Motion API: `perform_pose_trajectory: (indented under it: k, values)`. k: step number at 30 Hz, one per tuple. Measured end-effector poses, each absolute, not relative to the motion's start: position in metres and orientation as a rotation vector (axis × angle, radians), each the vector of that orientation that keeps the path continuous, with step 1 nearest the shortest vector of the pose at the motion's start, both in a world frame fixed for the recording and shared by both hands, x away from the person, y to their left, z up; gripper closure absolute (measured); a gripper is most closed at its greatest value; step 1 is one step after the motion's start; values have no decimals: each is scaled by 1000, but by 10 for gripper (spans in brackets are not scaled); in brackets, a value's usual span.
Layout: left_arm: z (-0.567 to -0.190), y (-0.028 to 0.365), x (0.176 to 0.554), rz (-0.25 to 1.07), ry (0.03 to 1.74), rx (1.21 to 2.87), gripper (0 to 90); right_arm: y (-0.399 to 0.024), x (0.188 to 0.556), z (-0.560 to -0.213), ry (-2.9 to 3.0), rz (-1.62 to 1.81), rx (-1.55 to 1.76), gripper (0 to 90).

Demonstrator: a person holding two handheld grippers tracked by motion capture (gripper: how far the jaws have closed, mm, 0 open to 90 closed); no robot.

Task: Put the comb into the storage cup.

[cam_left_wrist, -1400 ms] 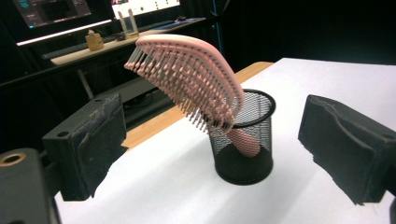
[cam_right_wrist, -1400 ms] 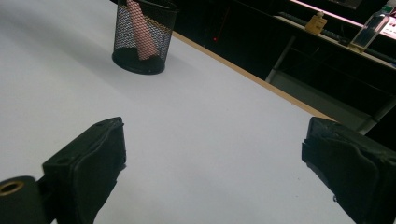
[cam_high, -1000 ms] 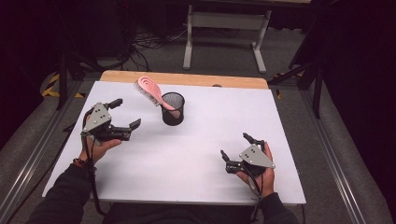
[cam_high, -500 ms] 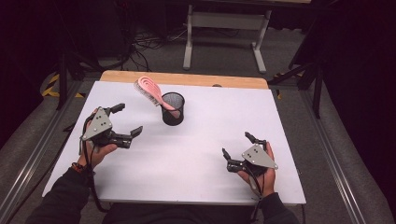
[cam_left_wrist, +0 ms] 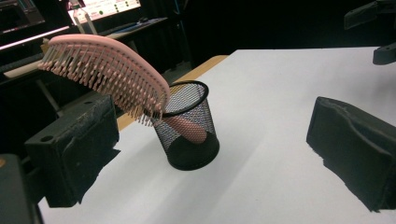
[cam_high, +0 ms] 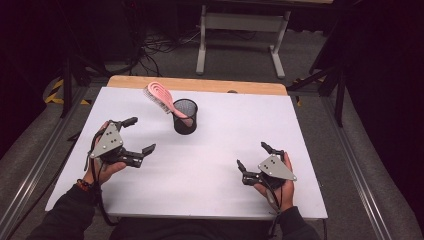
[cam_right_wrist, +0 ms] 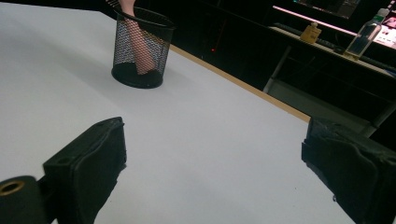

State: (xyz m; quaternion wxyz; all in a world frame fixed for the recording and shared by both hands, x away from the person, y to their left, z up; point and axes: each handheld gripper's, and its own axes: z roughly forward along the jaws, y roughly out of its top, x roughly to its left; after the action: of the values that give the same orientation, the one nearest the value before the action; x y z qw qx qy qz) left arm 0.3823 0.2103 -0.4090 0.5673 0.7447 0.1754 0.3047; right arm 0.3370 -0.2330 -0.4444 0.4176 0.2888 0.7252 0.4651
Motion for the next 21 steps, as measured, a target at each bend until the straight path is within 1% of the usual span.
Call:
perform_pose_trajectory:
  k: [5,21]
  values:
    - [-411,208,376,734,394,1759,49,-232,336,-444,1821,1169,720,67]
    - [-425,208,362,707,345,1768,56,-225,333,-444,1851,1168,697,51]
